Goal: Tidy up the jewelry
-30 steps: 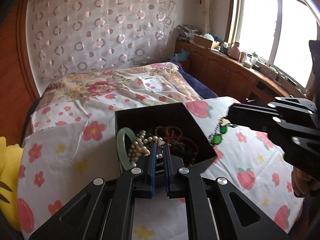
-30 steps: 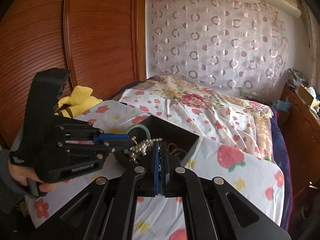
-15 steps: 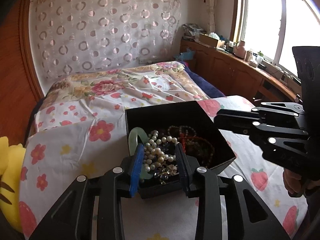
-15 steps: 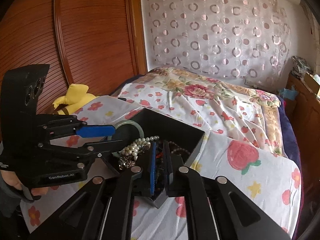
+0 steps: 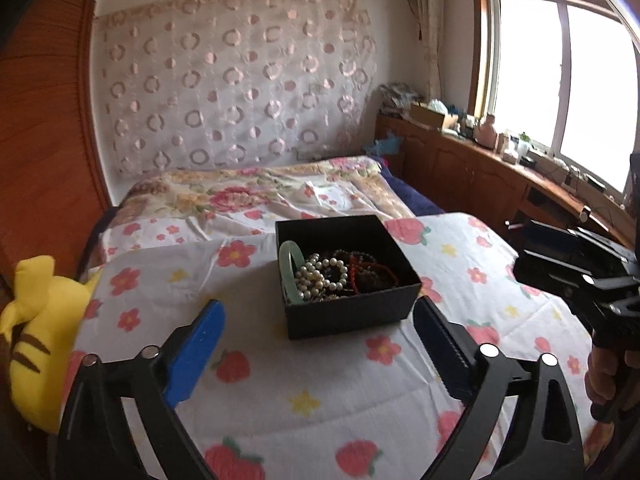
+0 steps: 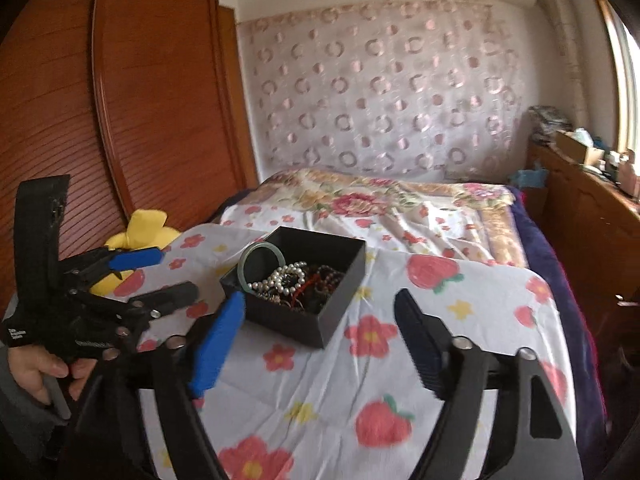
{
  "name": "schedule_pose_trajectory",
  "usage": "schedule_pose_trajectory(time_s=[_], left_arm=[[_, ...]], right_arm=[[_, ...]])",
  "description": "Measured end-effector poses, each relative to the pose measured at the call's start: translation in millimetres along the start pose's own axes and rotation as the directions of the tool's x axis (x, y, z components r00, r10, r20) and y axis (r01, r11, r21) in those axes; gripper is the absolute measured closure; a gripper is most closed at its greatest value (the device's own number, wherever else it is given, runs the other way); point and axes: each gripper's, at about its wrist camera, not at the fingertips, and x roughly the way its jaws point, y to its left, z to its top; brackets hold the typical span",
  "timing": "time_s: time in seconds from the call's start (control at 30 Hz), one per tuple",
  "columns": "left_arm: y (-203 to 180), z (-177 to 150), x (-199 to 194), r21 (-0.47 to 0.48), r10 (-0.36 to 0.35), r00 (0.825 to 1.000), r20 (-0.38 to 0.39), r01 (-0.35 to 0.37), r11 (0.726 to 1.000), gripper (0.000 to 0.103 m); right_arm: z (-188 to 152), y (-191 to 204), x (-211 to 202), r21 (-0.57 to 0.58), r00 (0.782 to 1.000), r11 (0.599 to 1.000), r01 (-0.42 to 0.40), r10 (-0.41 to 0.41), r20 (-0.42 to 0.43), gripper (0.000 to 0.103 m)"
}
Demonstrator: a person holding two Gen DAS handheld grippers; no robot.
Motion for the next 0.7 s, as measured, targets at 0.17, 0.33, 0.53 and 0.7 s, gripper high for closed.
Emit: schedule_pose_trajectory(time_s=[0.17,0.33,0.53,0.7], left_arm=[[-3.3,-15.5,-45.3,-0.037,0.036,0.997,0.062,-0.033,0.999,0.007],[-8.8,-35.9,-80.4,-0.052,0.082,0.993,0.085,-0.077,0.996,0.007],[-10.4,-52.6,-94.5,-0.064,0.111,0.991,0.077,-0.106,0.992,0.007],[-10.2,-57.4,-98.5,-0.07,0.105,0.991,0.083,-0.099,0.993,0.007]], right_arm=[[-15.3,6.4,-39.7,0.043,0.996,0.996,0.074,-0.076,0.049,0.002],[-33.2,13.3,-66.5,0.069,0.988,0.988,0.14,-0.144,0.058,0.002],[-51.2,19.4,-75.0,0.072,0.983,0.984,0.165,-0.17,0.063,0.002],[-58.4,22.2,-78.5,0.074,0.98,0.982,0.176,-0.182,0.076,0.002]])
